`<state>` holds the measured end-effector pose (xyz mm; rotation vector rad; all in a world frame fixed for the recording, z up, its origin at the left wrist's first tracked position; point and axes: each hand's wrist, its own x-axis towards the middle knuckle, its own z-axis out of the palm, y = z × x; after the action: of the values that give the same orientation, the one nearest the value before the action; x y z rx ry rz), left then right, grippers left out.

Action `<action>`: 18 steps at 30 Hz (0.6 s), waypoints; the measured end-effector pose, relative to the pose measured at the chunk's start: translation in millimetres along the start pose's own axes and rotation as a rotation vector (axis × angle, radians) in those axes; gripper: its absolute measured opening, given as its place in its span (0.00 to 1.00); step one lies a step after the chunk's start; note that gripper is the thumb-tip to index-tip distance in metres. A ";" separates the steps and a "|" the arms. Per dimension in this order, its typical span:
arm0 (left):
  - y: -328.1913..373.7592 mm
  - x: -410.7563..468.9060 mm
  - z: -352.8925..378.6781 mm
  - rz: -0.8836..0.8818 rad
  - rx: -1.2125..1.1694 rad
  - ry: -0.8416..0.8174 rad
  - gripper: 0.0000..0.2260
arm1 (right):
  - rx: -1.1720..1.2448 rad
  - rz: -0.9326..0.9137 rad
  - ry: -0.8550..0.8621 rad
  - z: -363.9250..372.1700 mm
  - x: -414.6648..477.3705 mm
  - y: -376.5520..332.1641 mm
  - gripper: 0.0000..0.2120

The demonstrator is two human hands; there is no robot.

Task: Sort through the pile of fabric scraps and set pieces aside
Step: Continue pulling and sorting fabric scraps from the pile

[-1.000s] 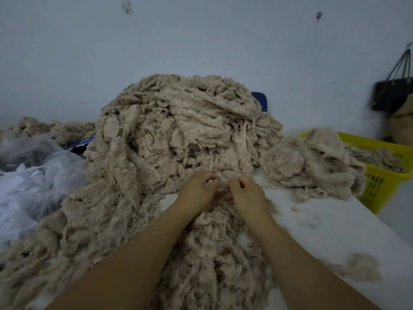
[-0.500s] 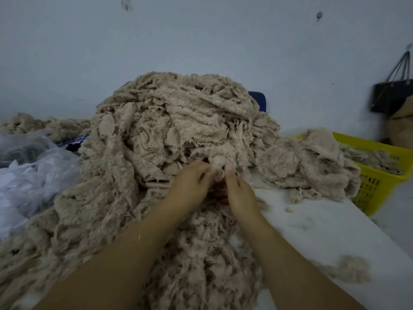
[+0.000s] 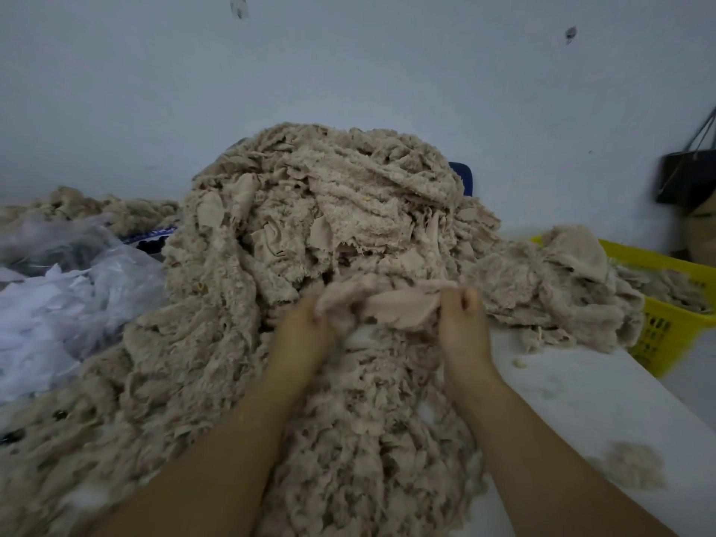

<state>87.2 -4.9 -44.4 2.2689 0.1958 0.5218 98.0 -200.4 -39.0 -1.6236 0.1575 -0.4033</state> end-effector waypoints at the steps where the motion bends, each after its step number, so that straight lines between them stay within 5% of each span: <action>1: -7.2 5.1 -6.6 -0.112 -0.129 0.080 0.14 | 0.042 0.024 0.055 -3.4 2.2 -1.5 0.14; 6: -9.2 9.2 -16.2 -0.399 -0.750 0.111 0.20 | 0.038 -0.016 0.104 -3.6 2.6 -1.6 0.14; 9: -2.2 11.6 -15.9 -0.404 -0.786 0.146 0.20 | 0.038 -0.140 0.089 -0.3 -5.4 -5.6 0.15; 13: 3.9 3.8 -15.8 0.129 -0.246 0.249 0.18 | 0.032 -0.325 -0.049 5.0 -21.5 -19.4 0.15; 15: 16.4 -7.1 -9.2 0.433 -0.052 0.117 0.22 | 0.002 -0.391 -0.138 10.4 -31.2 -24.1 0.14; 18: 25.7 -17.5 4.3 0.648 0.096 -0.070 0.25 | -0.064 -0.493 -0.244 16.4 -42.4 -27.4 0.12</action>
<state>72.6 -30.4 -33.5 2.4178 -0.5810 0.7695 60.7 -168.0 -19.8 -1.7546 -0.4263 -0.5729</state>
